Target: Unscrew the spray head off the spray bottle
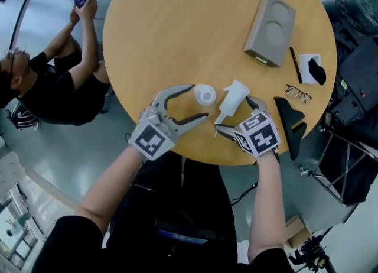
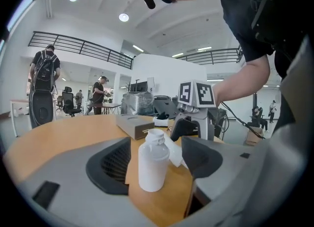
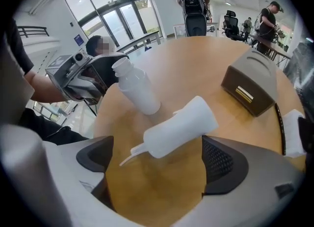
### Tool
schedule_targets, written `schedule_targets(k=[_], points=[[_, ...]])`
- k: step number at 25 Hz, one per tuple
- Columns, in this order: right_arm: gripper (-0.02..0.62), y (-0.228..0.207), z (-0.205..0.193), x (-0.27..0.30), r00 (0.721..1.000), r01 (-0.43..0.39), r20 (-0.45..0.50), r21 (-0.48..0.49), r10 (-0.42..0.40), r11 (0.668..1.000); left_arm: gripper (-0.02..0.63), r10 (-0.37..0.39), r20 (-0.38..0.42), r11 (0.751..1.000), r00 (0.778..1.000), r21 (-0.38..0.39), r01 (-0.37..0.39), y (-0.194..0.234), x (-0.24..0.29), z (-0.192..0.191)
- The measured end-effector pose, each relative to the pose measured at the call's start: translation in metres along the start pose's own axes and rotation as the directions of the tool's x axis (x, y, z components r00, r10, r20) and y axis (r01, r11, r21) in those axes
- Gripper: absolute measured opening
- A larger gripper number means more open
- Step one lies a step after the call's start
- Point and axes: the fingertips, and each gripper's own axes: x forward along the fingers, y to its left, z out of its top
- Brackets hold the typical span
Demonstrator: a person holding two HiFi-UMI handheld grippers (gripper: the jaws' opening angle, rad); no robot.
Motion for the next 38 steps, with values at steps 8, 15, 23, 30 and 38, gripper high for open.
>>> schedule_targets(k=[8, 15, 23, 30, 38], points=[[0.577, 0.043, 0.007, -0.073, 0.999, -0.013, 0.053, -0.015, 0.014, 1.000, 0.316, 0.039, 0.026, 0.998, 0.999, -0.043, -0.037, -0.019, -0.047, 0.075], [0.500, 0.088, 0.025, -0.143, 0.982, -0.059, 0.175, -0.087, 0.073, 0.994, 0.257, 0.050, 0.016, 0.989, 0.999, -0.141, -0.047, -0.044, -0.082, 0.129], [0.273, 0.136, 0.046, -0.211, 0.940, -0.096, 0.299, -0.232, 0.165, 0.968, 0.106, -0.007, 0.009, 0.988, 1.000, -0.154, 0.009, -0.077, -0.110, 0.183], [0.004, 0.167, 0.091, -0.294, 0.752, -0.058, 0.616, -0.293, 0.235, 0.954, 0.017, -0.008, 0.036, 0.988, 0.999, -0.154, 0.014, -0.085, -0.130, 0.226], [0.002, 0.192, 0.127, -0.388, 0.563, 0.107, 0.801, -0.316, 0.205, 0.943, 0.017, -0.011, 0.132, 0.992, 0.991, -0.124, 0.027, -0.085, -0.152, 0.305]])
